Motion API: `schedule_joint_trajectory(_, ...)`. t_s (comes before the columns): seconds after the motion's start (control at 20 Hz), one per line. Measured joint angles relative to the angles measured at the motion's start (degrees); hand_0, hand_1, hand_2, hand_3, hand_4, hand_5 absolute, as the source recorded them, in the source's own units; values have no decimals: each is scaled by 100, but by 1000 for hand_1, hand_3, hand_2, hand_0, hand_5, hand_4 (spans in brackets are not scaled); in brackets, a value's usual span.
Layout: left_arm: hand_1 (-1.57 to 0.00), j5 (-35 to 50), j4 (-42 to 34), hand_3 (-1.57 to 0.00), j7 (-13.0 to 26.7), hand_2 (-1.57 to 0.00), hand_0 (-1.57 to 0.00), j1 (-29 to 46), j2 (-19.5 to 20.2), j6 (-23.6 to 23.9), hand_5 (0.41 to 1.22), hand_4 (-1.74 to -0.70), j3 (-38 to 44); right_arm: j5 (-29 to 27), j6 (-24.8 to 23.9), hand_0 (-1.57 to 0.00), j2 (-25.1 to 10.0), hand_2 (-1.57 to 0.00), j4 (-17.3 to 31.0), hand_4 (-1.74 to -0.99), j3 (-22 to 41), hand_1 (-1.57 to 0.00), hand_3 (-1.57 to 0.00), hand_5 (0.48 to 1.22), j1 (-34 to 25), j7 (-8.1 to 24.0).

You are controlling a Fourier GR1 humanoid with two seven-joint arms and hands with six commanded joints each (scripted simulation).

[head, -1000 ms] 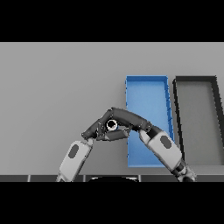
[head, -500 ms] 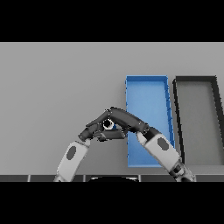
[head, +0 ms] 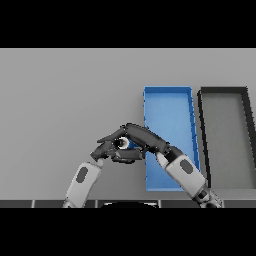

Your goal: Pick up the blue pipe and place it into the blue bin.

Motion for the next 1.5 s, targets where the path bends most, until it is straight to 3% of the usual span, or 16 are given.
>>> schedule_joint_trajectory(0.25,-29,-95,93,-25,46,-28,-32,-21,65,83,484,-928,70,-404,-51,-1571,175,-1571,39,-1741,-129,-1571,-1570,1220,33,-78)
schedule_joint_trajectory(0.4,-14,-123,70,-12,23,-14,-16,76,92,63,470,-913,25,-1057,-339,-1571,235,-1571,-145,-1741,-397,-1571,-1571,1221,-176,372)
schedule_joint_trajectory(0.6,-5,-131,148,-5,96,-5,-6,-26,68,57,445,-906,46,-1992,-740,-1571,44,-1571,-28,-1741,-1021,-1571,-1571,1221,-1197,961)
schedule_joint_trajectory(0.75,-2,-55,-4,-2,109,-2,-3,76,77,0,435,-905,16,-2727,-833,-1571,-307,-1571,294,-1741,-1537,-1571,-1571,1221,-2043,864)
schedule_joint_trajectory(0.85,-1,-124,47,-1,229,-1,-1,101,43,51,432,-902,-4,-2534,-1190,-1571,-533,-1571,531,-1741,-1882,-1571,-1571,1221,-2462,677)
schedule_joint_trajectory(1.05,0,-124,66,0,236,0,0,62,124,41,421,-890,68,-2219,-1471,-1571,-1126,-1571,1288,-1741,-2451,-1571,-1571,1221,-2992,800)
schedule_joint_trajectory(1.3,1,-200,66,1,105,1,1,41,160,73,413,-874,46,-1857,-1197,-1571,-1711,-1571,2015,-1741,-2926,-1571,-1571,1221,-2521,637)
schedule_joint_trajectory(1.5,1,-212,39,1,88,1,1,68,216,46,419,-865,36,-1868,-1300,-1571,-1777,-1571,1872,-1741,-3070,-1571,-1571,1221,-1648,826)
